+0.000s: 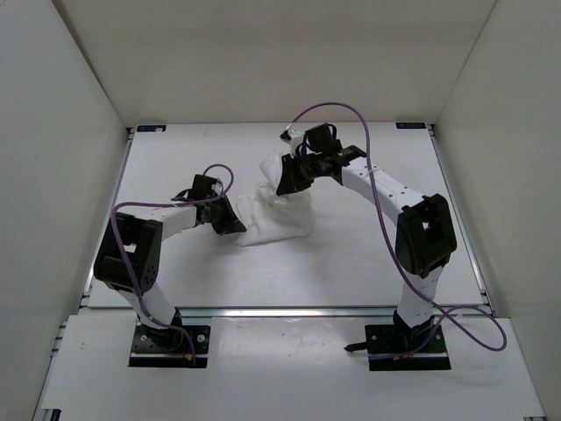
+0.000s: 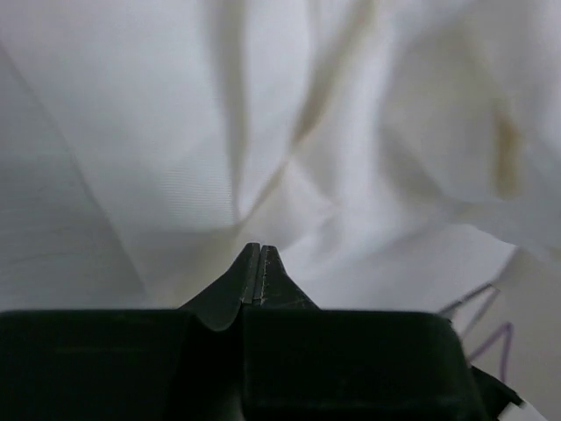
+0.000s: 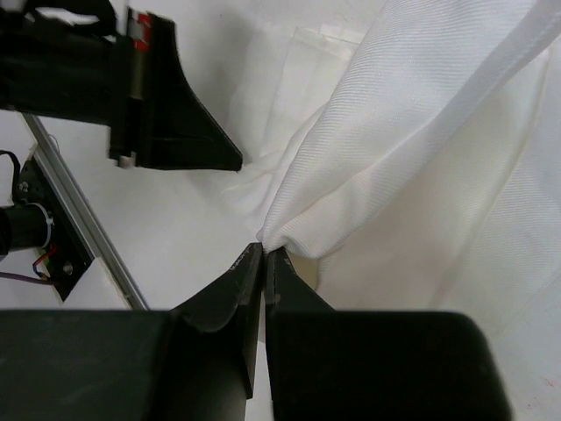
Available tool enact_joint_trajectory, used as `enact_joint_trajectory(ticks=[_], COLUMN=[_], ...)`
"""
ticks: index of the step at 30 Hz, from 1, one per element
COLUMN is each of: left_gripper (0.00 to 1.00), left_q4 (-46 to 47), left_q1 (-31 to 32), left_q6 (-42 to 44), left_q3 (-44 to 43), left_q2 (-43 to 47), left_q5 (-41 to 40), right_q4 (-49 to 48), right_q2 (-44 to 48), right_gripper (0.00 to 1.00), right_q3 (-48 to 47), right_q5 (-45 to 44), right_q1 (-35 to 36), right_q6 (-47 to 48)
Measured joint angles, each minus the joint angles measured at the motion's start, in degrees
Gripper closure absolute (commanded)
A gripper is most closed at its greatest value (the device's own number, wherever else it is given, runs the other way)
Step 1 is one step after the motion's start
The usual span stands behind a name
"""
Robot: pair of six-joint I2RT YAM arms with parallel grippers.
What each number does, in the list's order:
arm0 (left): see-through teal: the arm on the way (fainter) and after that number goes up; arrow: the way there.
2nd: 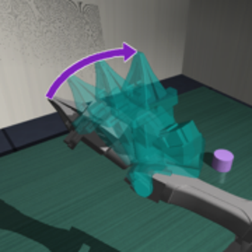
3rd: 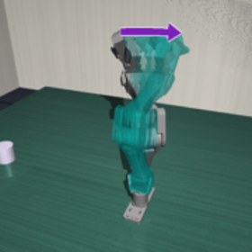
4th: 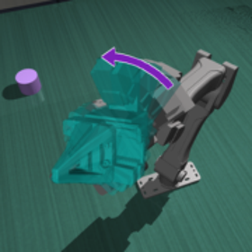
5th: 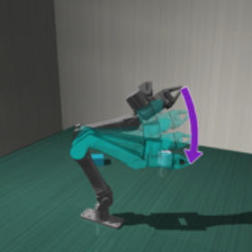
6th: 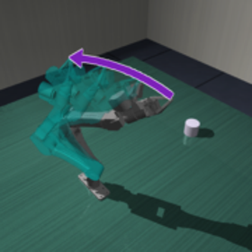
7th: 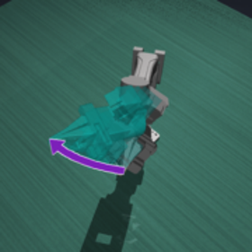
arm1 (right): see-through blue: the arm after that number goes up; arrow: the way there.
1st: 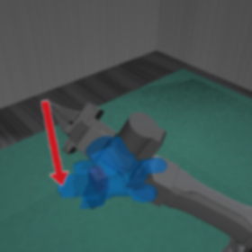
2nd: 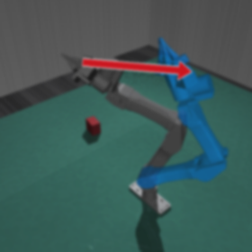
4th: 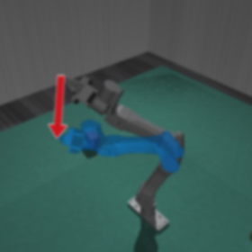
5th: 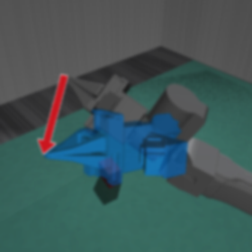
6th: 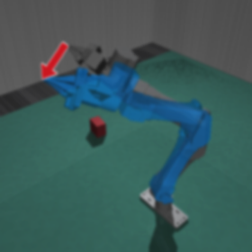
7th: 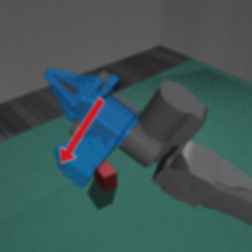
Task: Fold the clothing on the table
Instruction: Fold the skirt
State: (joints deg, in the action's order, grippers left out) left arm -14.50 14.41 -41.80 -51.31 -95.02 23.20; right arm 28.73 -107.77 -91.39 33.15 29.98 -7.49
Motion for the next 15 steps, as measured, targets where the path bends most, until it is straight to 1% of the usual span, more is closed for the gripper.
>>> enact_joint_trajectory(ticks=[3,6,10,15], left_gripper=[1.0,1.0,1.0,1.0], left_q4=[-0.5,0.1,1.3,4.2], left_q1=[2.0,3.6,4.2,5.0], left_q6=[0.0,0.0,-0.1,-0.8], left_q3=[2.1,1.6,-0.3,-2.8], left_q2=[-2.1,-2.9,-5.0,-8.5], left_q5=[-4.7,-6.4,-6.3,-3.8], right_q4=[-0.1,-0.1,0.1,0.5], right_q2=[-0.1,-0.6,-3.8,-8.7], right_gripper=[1.0,1.0,1.0,1.0], right_q3=[0.0,-0.3,-3.3,-8.3], right_q5=[0.6,0.9,1.6,2.2], right_q1=[0.2,0.8,3.0,5.7], right_q6=[-0.2,-0.3,-0.5,-0.9])
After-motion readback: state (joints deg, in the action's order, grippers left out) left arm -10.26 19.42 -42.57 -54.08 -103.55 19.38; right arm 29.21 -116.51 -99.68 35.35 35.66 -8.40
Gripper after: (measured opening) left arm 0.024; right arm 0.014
